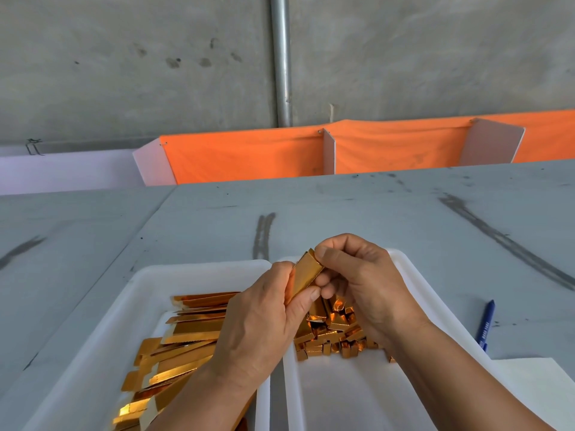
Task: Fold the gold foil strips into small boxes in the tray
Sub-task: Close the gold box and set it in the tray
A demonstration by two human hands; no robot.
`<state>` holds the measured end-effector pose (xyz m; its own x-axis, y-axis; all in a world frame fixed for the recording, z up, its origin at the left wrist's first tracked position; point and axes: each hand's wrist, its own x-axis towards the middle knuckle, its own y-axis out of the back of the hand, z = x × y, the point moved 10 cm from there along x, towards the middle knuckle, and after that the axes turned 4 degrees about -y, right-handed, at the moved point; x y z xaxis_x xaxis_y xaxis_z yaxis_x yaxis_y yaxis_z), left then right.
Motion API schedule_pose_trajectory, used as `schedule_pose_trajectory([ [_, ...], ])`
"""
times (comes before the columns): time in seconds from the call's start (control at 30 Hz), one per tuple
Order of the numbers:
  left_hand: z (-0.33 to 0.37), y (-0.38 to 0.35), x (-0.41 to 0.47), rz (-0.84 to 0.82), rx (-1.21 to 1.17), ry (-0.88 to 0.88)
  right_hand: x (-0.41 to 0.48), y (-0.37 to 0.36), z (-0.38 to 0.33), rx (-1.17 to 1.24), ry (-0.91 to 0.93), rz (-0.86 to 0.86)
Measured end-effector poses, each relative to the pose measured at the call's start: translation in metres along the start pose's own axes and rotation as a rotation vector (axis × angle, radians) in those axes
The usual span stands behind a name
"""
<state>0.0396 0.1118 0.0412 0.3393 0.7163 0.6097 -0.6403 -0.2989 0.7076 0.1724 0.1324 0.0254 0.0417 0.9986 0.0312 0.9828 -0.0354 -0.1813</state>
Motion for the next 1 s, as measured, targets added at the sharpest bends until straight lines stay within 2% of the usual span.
schedule_pose_trajectory([
  [0.53, -0.0015, -0.0009, -0.0001, -0.008, -0.008, 0.005, 0.0000, 0.0021, -0.0040, -0.039, 0.037, 0.029],
  [1.0, 0.0033, 0.0054, 0.0024, 0.015, 0.077, -0.038, 0.0004, 0.0041, -0.0013, -0.029, -0.010, 0.039],
])
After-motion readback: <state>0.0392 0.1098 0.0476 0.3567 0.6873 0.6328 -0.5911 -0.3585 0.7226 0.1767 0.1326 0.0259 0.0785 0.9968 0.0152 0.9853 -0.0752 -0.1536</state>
